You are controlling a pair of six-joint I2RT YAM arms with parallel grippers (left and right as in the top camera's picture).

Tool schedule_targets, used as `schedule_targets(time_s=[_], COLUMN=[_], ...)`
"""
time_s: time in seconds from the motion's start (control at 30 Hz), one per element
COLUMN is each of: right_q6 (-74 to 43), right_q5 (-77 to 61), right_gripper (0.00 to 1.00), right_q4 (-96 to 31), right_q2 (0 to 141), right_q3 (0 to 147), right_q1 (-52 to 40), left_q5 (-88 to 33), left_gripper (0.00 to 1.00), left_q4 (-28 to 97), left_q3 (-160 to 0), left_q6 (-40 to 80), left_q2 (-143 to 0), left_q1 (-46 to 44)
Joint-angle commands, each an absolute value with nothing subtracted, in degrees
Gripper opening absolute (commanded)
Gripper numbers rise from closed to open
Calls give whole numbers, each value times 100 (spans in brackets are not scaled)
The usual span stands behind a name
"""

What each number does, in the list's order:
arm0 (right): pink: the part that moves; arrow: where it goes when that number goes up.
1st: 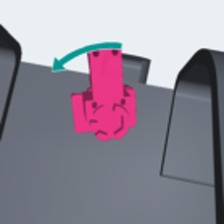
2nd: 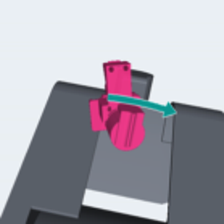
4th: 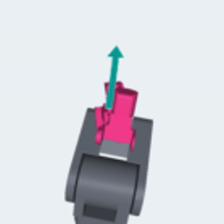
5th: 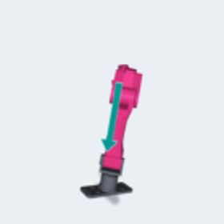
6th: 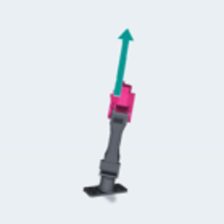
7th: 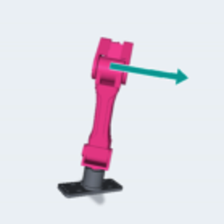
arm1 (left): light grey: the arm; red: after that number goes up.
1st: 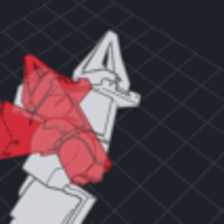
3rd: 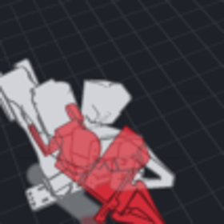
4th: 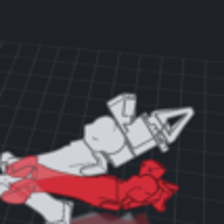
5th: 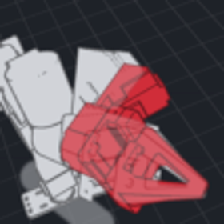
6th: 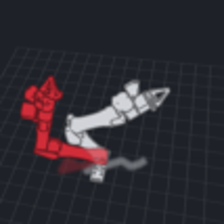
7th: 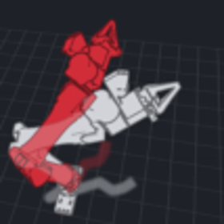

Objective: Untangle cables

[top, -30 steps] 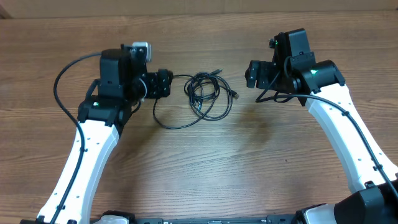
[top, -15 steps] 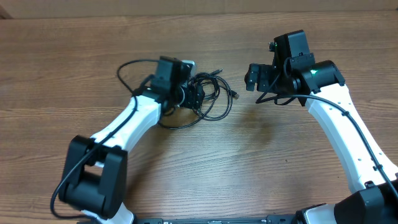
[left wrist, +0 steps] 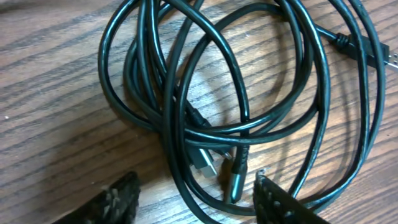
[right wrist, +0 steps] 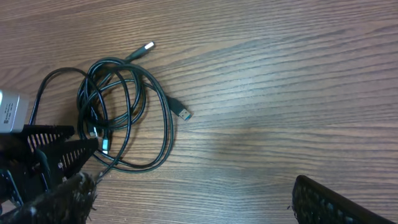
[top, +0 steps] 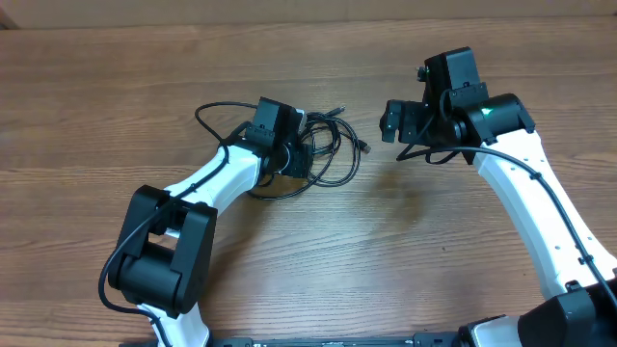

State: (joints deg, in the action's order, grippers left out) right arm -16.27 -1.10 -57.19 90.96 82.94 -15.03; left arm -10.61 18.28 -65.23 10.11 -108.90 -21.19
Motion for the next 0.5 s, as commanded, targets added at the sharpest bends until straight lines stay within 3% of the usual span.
schedule_targets(time_s=[0.0, 0.17, 0.27, 0.47], right_q6=[-1625, -1625, -1625, -1625], right_q5=[-99, -97, -99, -99], right_gripper=[98, 98, 98, 99], right_q4=[-5732, -5734, -5734, -5734], right_q2=[9013, 9013, 9013, 9013], right_q3=[8396, 8396, 8396, 8396], right_q1=[-1492, -1492, -1492, -1492], left_q5=[-993, -1015, -1059, -1253], left_gripper=[54, 47, 7, 4], left_q4=[1809, 1787, 1750, 1970], left_q3=[-6573, -6573, -6580, -6700], left_q6=[906, 921, 921, 904], left_q2=[-11065, -11135, -11128, -10606], left_q1=[-2154, -2193, -2211, -2211])
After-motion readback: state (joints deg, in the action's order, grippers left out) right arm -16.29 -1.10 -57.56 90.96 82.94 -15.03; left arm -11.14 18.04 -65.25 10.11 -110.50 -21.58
